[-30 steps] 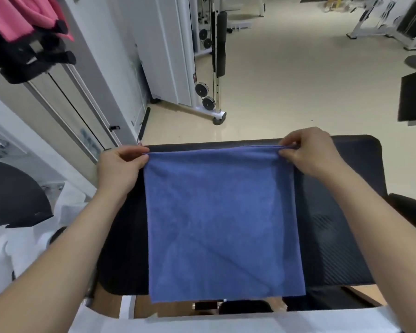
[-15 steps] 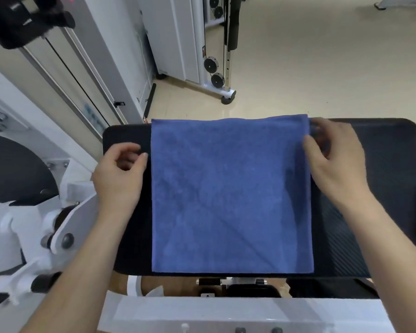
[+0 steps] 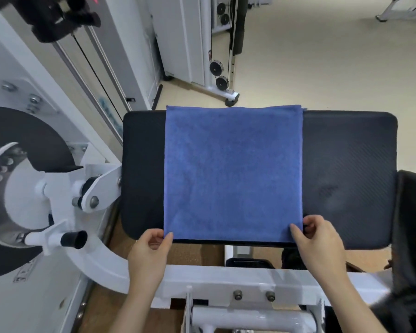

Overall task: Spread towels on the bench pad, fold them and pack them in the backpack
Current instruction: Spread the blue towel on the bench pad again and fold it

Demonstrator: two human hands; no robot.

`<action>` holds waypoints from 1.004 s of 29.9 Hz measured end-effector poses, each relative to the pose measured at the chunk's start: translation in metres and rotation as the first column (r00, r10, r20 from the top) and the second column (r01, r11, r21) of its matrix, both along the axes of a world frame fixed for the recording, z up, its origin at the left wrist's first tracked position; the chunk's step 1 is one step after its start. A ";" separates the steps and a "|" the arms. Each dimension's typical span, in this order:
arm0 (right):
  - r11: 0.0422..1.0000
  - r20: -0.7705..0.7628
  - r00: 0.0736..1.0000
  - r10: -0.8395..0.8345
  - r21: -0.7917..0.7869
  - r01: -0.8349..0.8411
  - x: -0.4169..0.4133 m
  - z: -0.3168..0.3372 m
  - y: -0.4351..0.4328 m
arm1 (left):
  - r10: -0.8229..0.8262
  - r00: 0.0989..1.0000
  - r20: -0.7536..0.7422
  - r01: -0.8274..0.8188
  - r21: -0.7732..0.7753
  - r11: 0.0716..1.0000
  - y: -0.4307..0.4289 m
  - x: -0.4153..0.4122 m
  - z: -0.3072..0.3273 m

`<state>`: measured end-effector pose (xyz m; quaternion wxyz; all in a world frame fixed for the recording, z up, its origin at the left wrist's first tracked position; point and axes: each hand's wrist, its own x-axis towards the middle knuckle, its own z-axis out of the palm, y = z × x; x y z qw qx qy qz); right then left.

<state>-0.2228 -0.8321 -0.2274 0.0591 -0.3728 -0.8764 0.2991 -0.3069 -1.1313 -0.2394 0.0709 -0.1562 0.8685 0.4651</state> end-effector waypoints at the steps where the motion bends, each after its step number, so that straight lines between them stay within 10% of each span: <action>1: 1.000 0.014 1.000 0.002 0.008 -0.003 0.002 -0.001 0.000 | 0.008 1.000 0.013 -0.008 0.025 1.000 0.000 0.001 0.001; 12: 0.980 0.144 0.989 0.026 -0.197 0.003 0.011 0.016 0.006 | 0.146 0.986 0.083 -0.167 0.387 0.907 -0.006 0.001 -0.004; 22: 0.902 -0.015 0.994 -0.112 -0.422 0.095 0.017 0.014 0.006 | -0.271 0.963 0.000 0.266 0.194 0.944 -0.017 -0.007 -0.006; 30: 0.846 -0.037 0.985 -0.171 -0.518 0.128 0.010 0.010 0.008 | -0.262 0.958 -0.119 0.261 -0.031 0.965 -0.013 -0.008 -0.011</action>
